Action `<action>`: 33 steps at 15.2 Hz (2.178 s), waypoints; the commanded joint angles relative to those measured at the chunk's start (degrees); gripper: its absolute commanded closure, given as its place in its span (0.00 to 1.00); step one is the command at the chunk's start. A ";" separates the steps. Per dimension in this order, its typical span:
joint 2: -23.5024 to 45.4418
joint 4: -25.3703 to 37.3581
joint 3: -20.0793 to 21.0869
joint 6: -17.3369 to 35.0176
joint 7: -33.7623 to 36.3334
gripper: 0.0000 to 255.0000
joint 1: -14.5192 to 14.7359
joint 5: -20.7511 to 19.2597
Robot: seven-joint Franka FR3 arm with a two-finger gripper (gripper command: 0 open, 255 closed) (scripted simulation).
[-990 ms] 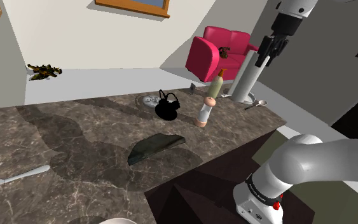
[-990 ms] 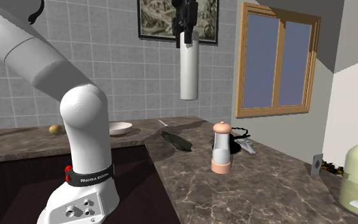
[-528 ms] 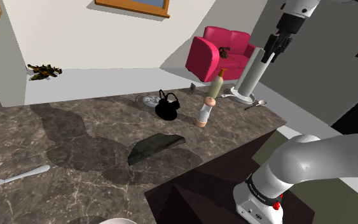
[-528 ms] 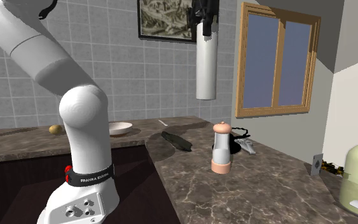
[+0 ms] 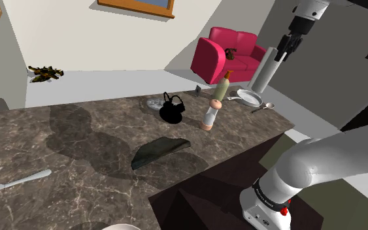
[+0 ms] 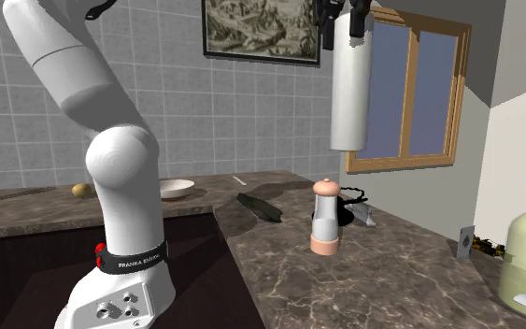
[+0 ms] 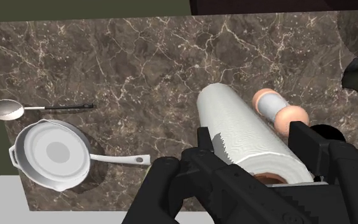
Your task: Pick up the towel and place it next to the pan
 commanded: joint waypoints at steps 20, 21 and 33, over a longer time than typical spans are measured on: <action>45.89 44.96 -20.93 -4.78 -32.51 1.00 -16.49 23.34; 45.12 43.03 -20.99 -3.54 -32.37 1.00 -15.72 22.76; 39.14 25.73 -20.99 8.83 -30.77 1.00 -10.45 18.43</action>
